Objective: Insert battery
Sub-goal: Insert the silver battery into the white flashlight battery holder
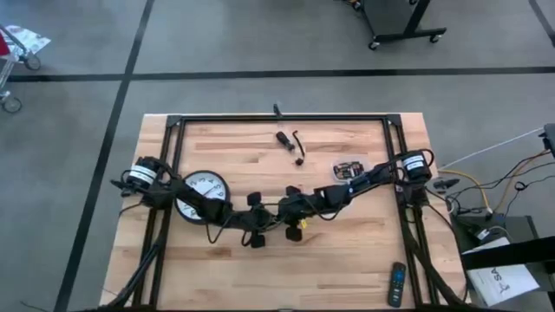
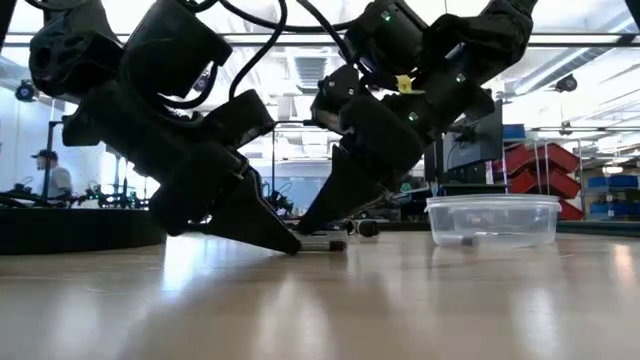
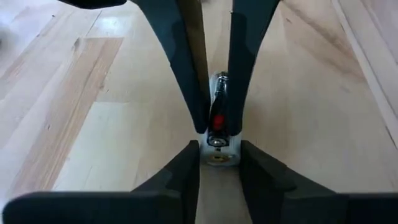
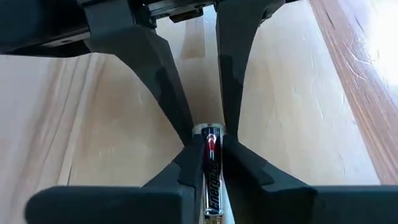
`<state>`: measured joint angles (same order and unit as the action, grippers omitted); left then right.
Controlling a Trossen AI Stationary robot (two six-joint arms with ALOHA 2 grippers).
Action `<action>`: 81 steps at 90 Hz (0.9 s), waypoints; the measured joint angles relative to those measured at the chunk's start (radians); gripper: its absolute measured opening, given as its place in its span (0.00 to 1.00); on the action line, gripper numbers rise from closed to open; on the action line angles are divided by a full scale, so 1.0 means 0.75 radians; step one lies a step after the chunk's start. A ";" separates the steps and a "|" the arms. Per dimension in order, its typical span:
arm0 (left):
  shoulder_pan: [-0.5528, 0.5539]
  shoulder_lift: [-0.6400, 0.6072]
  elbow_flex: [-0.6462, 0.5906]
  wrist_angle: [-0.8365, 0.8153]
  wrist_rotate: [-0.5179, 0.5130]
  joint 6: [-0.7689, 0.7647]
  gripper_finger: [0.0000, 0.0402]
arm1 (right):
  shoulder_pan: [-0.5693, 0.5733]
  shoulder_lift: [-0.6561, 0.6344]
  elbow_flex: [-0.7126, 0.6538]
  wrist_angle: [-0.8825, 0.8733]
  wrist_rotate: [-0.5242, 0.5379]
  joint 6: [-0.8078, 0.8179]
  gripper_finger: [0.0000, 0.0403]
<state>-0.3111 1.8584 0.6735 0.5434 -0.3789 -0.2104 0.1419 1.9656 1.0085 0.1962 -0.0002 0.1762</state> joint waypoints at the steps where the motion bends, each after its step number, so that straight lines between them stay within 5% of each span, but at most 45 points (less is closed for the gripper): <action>1: 0.000 0.000 0.000 0.000 0.000 0.000 0.20 | 0.001 0.000 0.000 0.000 0.000 -0.003 0.13; 81: 0.001 -0.001 -0.002 0.004 -0.006 -0.001 0.19 | 0.006 -0.052 0.021 0.003 -0.003 -0.079 0.25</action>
<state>-0.3107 1.8580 0.6724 0.5461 -0.3836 -0.2108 0.1467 1.9266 1.0241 0.1982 -0.0023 0.1171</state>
